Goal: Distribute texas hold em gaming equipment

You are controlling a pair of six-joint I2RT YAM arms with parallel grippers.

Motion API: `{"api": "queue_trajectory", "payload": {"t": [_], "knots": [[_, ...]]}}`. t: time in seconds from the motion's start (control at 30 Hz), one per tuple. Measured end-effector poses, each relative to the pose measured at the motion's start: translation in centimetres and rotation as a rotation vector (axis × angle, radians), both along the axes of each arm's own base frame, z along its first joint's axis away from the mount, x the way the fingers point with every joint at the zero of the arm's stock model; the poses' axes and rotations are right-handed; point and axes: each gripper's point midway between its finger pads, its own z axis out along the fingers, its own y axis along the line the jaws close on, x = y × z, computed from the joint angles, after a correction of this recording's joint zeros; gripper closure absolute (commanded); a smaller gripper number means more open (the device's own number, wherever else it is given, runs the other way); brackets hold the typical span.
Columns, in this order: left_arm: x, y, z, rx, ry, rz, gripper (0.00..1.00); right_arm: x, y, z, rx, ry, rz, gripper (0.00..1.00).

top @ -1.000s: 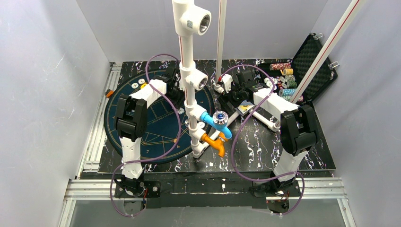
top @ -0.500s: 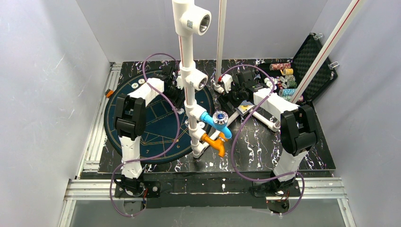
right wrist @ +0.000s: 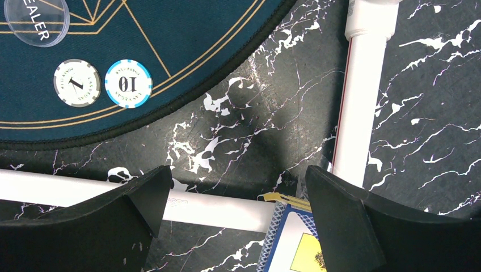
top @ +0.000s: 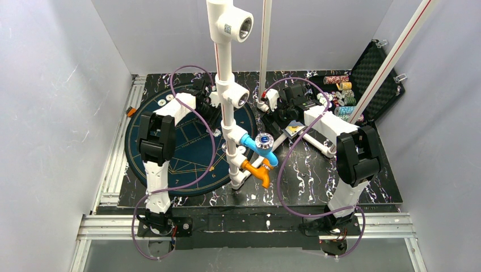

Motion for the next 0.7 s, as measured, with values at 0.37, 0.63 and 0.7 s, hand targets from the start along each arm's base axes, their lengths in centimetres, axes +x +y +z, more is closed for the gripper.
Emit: {"api": "queue_trajectory", "payload": {"t": [0.37,0.63,0.7], "knots": [[0.0,0.0,0.1,0.000,0.000,-0.001,0.68,0.0,0.0,0.0,0.000,0.000,0.000,0.02],[0.3,-0.2,1.0,0.000,-0.014,-0.003,0.68,0.0,0.0,0.0,0.000,0.000,0.000,0.00],[0.5,-0.4,1.4,-0.006,-0.025,-0.007,0.68,0.0,0.0,0.0,0.000,0.000,0.000,0.00]]}}
